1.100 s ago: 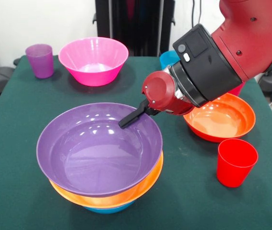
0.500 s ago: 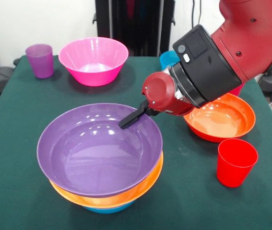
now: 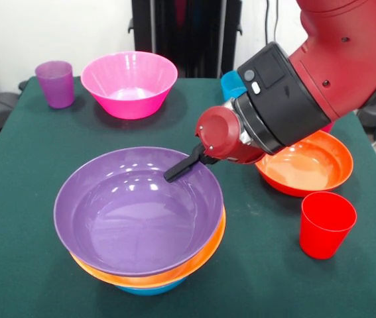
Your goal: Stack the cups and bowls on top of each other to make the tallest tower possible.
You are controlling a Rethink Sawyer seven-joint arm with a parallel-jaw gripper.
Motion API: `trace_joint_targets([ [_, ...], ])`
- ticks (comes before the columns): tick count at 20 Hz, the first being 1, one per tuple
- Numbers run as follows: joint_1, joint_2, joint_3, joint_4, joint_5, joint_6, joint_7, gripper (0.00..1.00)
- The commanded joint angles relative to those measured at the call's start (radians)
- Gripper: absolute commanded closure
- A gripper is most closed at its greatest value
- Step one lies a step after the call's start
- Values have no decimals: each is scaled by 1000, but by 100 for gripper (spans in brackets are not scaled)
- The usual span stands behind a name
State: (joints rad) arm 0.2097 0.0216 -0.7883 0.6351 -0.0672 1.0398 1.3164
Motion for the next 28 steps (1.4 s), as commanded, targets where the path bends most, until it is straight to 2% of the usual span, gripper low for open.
trace_joint_targets([
  [1,-13,-2,136,-10,-23,-35,-44,100],
  [15,-11,0,126,-20,-25,-25,-39,100],
  [21,-8,-2,116,-14,-23,-29,-1,100],
  [22,-8,-2,117,-13,-23,-31,0,0],
  [28,-8,-3,124,-13,-27,-28,-34,0],
])
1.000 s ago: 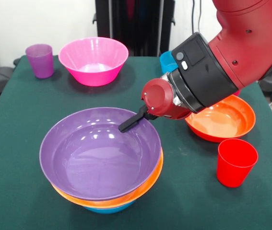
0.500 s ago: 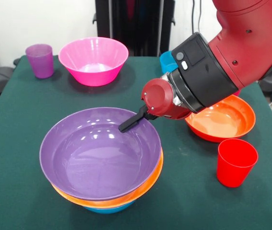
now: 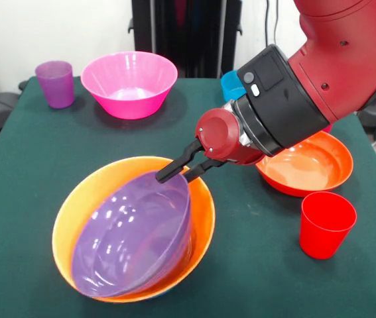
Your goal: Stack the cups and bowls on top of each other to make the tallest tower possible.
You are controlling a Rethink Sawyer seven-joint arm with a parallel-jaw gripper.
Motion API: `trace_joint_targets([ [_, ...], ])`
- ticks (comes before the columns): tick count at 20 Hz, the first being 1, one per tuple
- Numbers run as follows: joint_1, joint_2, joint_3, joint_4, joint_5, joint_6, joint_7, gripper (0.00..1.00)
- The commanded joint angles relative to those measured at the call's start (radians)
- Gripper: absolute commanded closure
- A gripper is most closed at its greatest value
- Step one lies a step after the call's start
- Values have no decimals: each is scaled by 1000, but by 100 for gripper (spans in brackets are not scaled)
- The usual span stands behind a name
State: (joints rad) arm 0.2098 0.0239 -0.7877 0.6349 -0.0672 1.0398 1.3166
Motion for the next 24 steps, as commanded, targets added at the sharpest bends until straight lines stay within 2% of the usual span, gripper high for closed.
trace_joint_targets([
  [1,-8,-6,124,-11,-27,-29,-34,0],
  [24,-4,-12,119,-8,-30,-17,-45,0],
])
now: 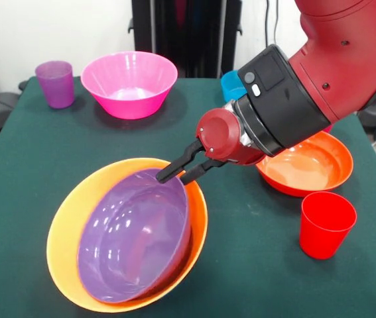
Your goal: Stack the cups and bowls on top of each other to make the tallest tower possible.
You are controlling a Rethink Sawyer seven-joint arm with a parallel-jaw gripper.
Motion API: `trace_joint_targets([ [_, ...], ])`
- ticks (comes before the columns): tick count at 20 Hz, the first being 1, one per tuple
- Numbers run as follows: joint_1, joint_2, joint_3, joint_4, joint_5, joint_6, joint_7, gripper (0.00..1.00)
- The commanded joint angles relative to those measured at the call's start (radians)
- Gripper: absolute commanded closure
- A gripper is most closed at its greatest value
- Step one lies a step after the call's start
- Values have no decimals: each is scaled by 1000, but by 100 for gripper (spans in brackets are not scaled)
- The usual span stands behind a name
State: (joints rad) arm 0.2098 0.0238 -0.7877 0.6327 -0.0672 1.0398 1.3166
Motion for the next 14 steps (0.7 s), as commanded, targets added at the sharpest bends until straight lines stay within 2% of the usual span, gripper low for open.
trace_joint_targets([
  [1,-3,-13,119,-5,-30,-16,-46,0],
  [14,33,-49,111,22,-16,60,-36,0],
])
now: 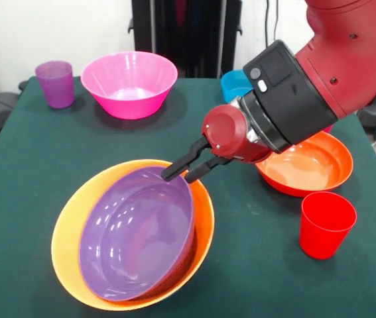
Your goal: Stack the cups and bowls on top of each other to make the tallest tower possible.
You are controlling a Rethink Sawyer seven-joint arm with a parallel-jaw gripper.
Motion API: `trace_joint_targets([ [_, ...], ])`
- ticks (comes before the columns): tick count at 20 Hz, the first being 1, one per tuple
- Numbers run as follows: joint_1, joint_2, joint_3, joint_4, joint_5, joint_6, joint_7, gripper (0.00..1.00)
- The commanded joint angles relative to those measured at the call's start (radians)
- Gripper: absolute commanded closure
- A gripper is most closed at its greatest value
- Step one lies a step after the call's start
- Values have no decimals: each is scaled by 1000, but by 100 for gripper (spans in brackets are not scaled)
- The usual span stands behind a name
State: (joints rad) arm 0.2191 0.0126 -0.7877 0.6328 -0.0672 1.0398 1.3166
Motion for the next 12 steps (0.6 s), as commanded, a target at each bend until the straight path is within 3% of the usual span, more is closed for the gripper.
trace_joint_targets([
  [1,29,-40,109,23,-15,67,-35,0],
  [12,80,-83,99,18,9,225,-25,0],
])
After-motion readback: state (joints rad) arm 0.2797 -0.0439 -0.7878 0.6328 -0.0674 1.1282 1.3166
